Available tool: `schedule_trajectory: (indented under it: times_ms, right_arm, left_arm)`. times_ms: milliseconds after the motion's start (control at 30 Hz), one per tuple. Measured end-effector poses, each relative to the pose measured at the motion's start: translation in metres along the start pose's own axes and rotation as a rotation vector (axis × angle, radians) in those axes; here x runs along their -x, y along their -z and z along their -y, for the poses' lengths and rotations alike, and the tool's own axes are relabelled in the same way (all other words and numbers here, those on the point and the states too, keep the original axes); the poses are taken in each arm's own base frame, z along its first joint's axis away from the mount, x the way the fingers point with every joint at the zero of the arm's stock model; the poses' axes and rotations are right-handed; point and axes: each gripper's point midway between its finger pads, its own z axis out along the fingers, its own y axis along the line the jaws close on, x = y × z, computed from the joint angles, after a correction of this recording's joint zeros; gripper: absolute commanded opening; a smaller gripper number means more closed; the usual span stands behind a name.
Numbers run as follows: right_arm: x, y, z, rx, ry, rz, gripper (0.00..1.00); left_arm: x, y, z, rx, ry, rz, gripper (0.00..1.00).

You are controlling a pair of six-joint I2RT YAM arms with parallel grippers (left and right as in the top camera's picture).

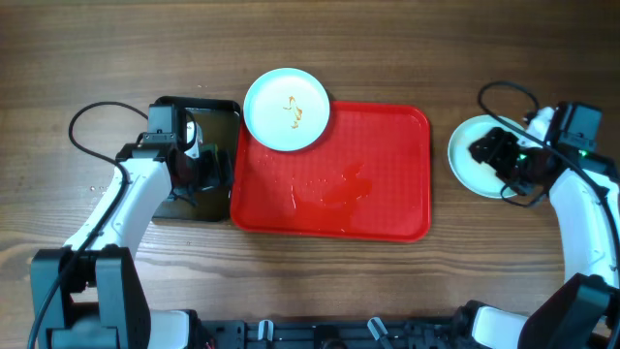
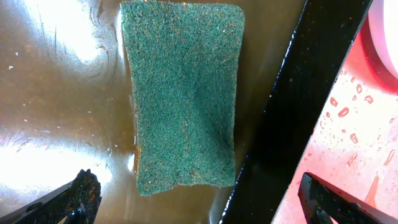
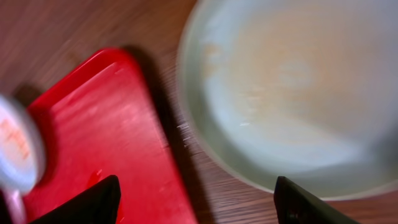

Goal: Clean dirty plates on tray and stack at the side
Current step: 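Lower the plate onto the cleaned plate right of the tray and release, then move the right gripper to grasp the rim of the last plate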

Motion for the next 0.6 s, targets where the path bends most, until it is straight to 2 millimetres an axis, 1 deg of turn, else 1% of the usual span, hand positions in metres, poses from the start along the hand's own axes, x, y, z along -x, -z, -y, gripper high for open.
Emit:
schedule_trajectory:
  times_ms: [33,67,100,133,200,267,300,367,433,467,500,533,600]
  right_arm:
    - [-0.006,-0.003,-0.014,0.039,0.045,-0.023,0.86]
    - [-0.013,-0.004,-0.025,0.063,0.085,-0.043,0.88]
    - [-0.021,-0.006,-0.041,0.093,0.137,-0.07,0.89]
    - [-0.029,-0.003,-0.066,0.131,0.212,-0.091,0.91]
    - [-0.035,0.007,-0.103,0.175,0.326,-0.107,0.99]
    - [-0.039,0.02,-0.136,0.194,0.435,-0.099,1.0]
    - [-0.041,0.025,-0.148,0.196,0.481,-0.094,0.99]
    - [-0.047,0.035,-0.169,0.195,0.56,-0.085,0.99]
    - [-0.049,0.043,-0.176,0.175,0.587,-0.086,0.99]
    - [-0.045,0.052,-0.186,0.167,0.615,-0.059,1.0]
    - [-0.043,0.058,-0.191,0.153,0.63,-0.052,0.99]
    - [-0.036,0.064,-0.202,0.14,0.652,-0.022,0.99]
    - [-0.023,0.069,-0.224,0.143,0.685,0.043,0.99]
  left_arm:
    - [0.0,0.0,0.0,0.0,0.0,0.0,1.0]
    - [0.0,0.0,0.0,0.0,0.0,0.0,1.0]
    - [0.0,0.0,0.0,0.0,0.0,0.0,1.0]
    - [0.0,0.0,0.0,0.0,0.0,0.0,1.0]
    - [0.0,0.0,0.0,0.0,0.0,0.0,1.0]
    - [0.0,0.0,0.0,0.0,0.0,0.0,1.0]
    - [0.0,0.0,0.0,0.0,0.0,0.0,1.0]
    - [0.0,0.0,0.0,0.0,0.0,0.0,1.0]
    - [0.0,0.0,0.0,0.0,0.0,0.0,1.0]
    - [0.0,0.0,0.0,0.0,0.0,0.0,1.0]
    - [0.0,0.0,0.0,0.0,0.0,0.0,1.0]
    - [0.0,0.0,0.0,0.0,0.0,0.0,1.0]
    - [0.0,0.0,0.0,0.0,0.0,0.0,1.0]
